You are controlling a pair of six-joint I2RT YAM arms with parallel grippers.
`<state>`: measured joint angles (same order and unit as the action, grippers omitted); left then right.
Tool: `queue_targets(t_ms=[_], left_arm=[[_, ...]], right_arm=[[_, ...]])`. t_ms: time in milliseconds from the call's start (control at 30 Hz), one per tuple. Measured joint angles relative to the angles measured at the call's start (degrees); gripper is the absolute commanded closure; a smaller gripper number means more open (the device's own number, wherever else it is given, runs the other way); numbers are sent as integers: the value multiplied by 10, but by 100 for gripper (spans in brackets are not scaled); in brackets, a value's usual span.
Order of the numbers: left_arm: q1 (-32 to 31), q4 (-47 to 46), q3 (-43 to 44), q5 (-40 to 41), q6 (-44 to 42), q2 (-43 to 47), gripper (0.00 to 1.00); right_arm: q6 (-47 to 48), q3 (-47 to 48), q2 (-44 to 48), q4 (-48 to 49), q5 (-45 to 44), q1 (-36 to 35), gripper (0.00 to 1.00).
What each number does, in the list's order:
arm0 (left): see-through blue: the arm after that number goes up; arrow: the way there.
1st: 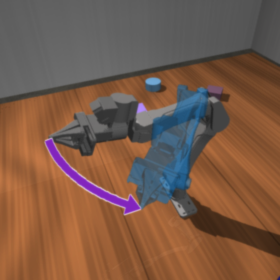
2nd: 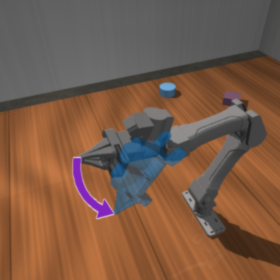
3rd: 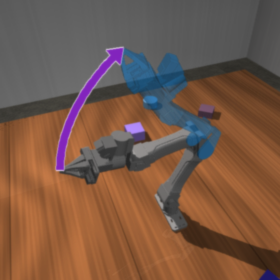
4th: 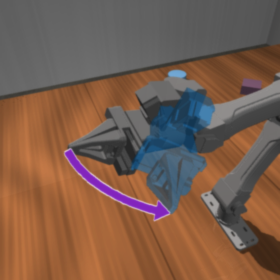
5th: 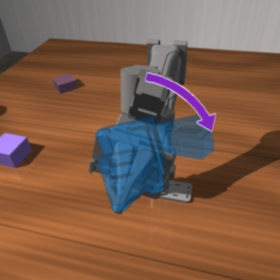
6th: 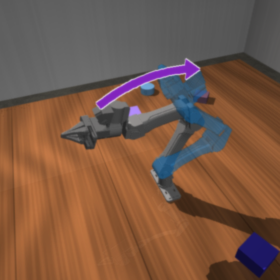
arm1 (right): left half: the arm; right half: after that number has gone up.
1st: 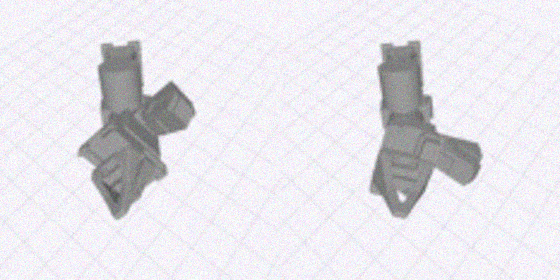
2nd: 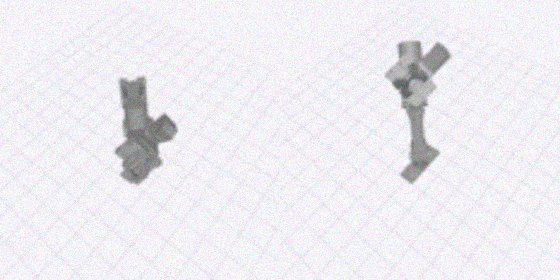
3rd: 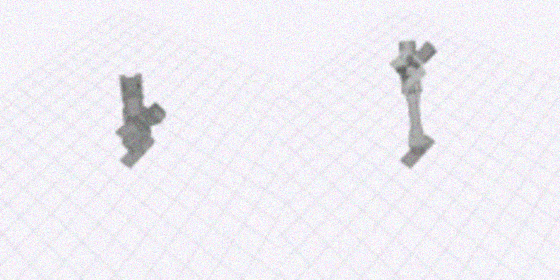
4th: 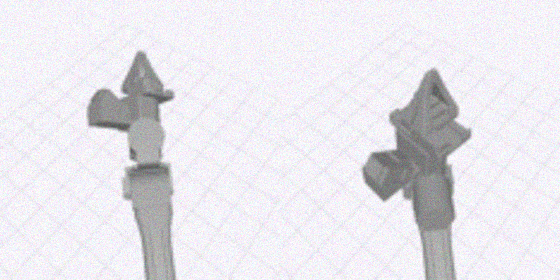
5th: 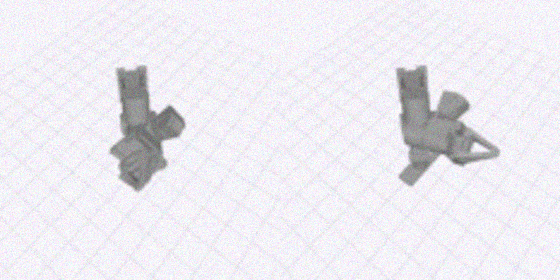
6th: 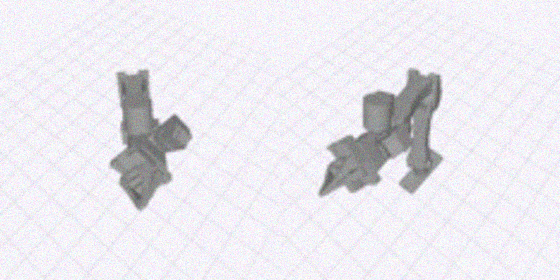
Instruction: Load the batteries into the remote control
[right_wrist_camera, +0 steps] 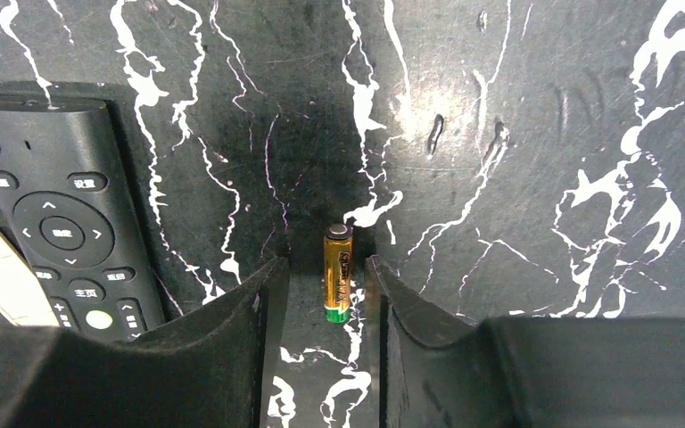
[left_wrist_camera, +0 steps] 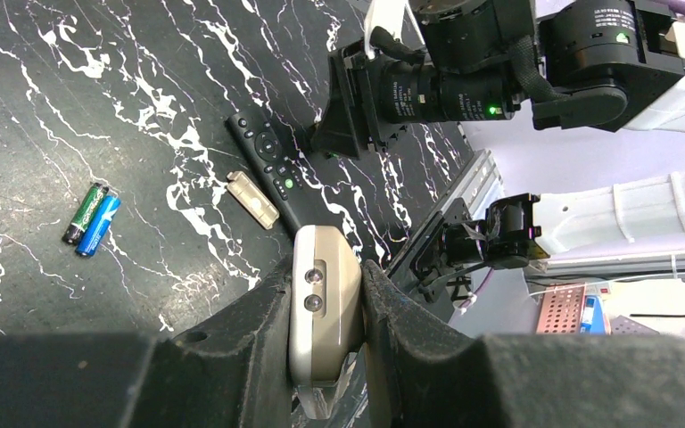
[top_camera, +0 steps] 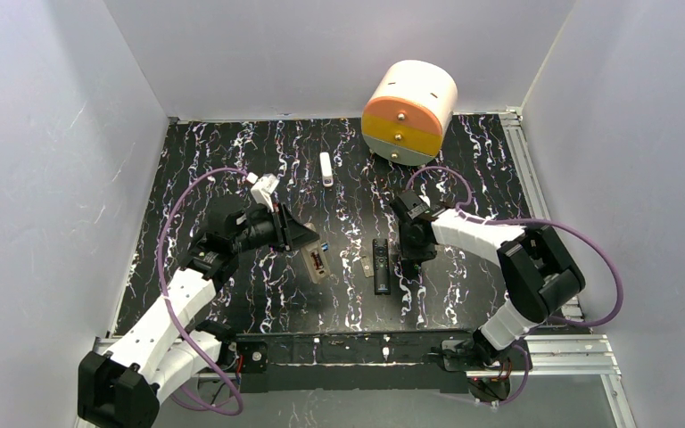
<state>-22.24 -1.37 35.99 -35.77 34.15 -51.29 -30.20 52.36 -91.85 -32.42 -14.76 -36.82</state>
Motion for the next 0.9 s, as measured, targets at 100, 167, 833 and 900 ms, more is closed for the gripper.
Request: queue_targets(t_ms=[100,167,833,900], left_arm=[[0,-3,-4,1,3,-5,100],[0,-3,-4,0,4,-16,100],[-7,-19,-4,-7,34,-64,100],[-8,-24,-4,-9,40,-68,100]], right_arm=[[-5,-11,7,15,11,0,60],[-8,-16,11,21,15,0,63],[-9,-8,10,7,-3,-4,92],[-9,-8,15,0,-2,-4,92]])
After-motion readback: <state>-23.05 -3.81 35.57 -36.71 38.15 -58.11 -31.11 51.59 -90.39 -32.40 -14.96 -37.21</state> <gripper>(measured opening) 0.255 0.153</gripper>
